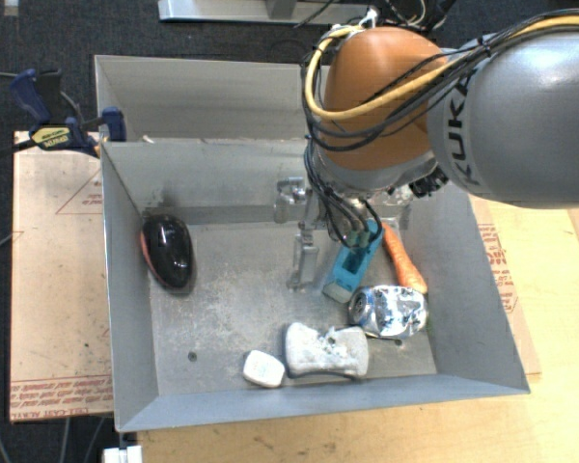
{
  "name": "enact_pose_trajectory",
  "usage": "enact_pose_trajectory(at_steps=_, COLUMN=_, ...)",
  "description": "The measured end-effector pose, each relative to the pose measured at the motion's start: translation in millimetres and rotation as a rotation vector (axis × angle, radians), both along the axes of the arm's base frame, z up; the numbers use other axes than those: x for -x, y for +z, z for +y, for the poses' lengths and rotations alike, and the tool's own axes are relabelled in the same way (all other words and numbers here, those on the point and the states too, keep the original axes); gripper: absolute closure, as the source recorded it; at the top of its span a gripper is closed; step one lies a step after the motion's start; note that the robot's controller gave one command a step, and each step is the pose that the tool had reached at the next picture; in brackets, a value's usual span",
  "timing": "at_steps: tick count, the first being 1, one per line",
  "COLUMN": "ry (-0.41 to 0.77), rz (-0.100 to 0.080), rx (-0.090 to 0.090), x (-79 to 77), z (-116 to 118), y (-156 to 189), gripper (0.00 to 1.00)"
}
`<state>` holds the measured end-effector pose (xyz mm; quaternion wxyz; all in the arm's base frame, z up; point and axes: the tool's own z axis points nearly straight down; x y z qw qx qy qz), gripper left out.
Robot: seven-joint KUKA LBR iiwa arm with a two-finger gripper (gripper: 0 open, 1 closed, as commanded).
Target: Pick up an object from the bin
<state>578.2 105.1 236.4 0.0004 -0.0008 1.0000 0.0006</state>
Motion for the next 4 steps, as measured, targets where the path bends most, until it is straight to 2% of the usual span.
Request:
enact_pose_trajectory(at_steps=1, ry=0.074, rz=-0.006, rx=-0.001, x=6.9, z=-4.3, y=-23.4, gripper=0.0)
enact_pose_trajectory(at_steps=2, ry=0.266, rz=-0.004, rx=-0.001, x=24.9, z=-29.1, y=-73.7, gripper=0.0)
enact_pose_trajectory(at_steps=3, ry=0.358, rz=0.004, rx=0.0, x=51.7, z=-48.8, y=-98.8, gripper=0.0)
enact_pose_trajectory(at_steps=4, ry=0.247, rz=-0.006, rx=-0.002, x=66.2, z=-71.1, y=-110.6, gripper=0.0)
